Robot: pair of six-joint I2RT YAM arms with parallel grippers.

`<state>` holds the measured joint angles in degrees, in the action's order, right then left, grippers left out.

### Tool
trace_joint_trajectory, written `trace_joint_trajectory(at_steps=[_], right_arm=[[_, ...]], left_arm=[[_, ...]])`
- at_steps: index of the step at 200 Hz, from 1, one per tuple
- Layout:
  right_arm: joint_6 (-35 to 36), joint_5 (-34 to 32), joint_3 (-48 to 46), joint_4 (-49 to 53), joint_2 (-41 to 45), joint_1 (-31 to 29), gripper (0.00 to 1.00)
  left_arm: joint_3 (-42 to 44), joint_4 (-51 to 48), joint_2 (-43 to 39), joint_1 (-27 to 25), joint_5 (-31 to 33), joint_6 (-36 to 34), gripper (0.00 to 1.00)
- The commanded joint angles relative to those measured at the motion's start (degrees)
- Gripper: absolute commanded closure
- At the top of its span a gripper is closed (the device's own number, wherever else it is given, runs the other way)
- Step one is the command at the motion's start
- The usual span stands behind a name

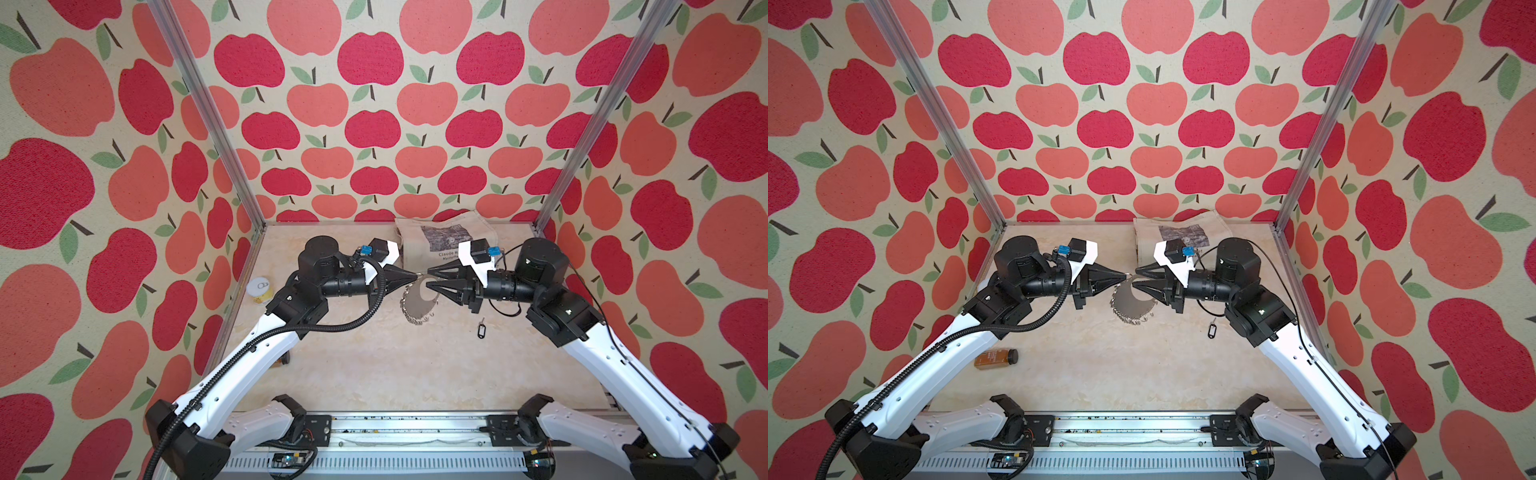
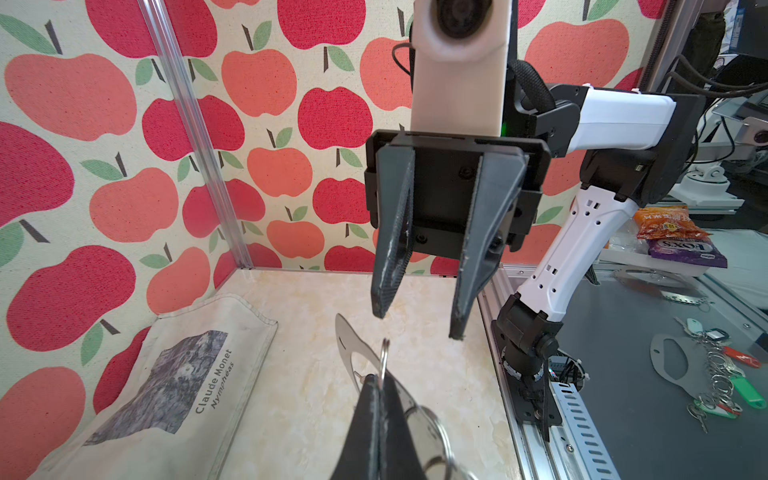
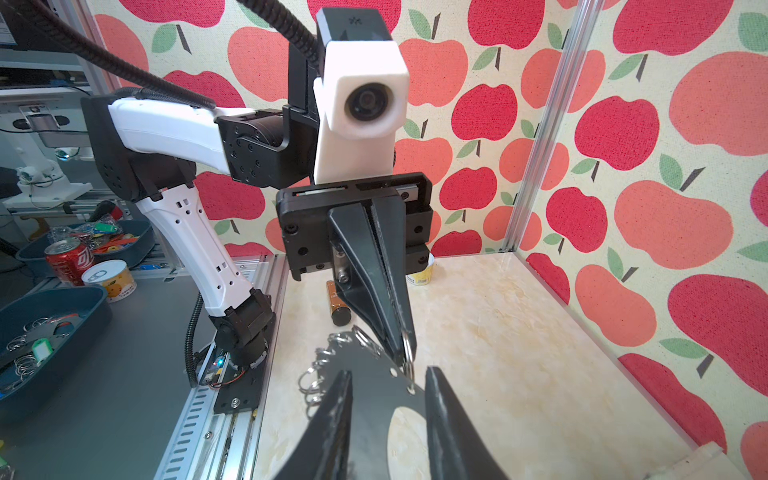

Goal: Put the keys on the keyring

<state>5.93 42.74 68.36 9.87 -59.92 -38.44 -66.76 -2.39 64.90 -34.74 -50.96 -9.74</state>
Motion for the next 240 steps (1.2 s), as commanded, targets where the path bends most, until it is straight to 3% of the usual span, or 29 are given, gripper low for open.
trace_joint_trajectory(at_steps=[1, 133, 179, 206, 240], right_arm=[[-1.0, 0.2, 1.6, -0.9, -0.5, 0.2, 0.70], [-2.6, 3.3, 2.3, -1.6, -1.3, 0.2, 0.78], [-2.6, 3.9, 2.4, -1.5, -1.3, 0.2, 0.89], [-2.8, 4.2, 2.7, -1.4, -1.1, 0.2, 1.00], [-3.2, 4.5, 3.1, -1.6, -0.4, 0.2, 1.00]], left_arm=[[-3.0, 2.0, -0.3, -0.5, -2.1, 0.3, 1.00], [-4.0, 0.0, -0.7, -2.0, -2.0, -1.0, 1.00], [-4.4, -0.4, -1.0, -2.2, -1.9, -1.0, 1.00], [-4.7, -0.6, -1.0, -2.3, -1.9, -0.9, 1.00], [-4.9, -1.5, -1.0, -2.3, -1.3, -0.9, 1.00]])
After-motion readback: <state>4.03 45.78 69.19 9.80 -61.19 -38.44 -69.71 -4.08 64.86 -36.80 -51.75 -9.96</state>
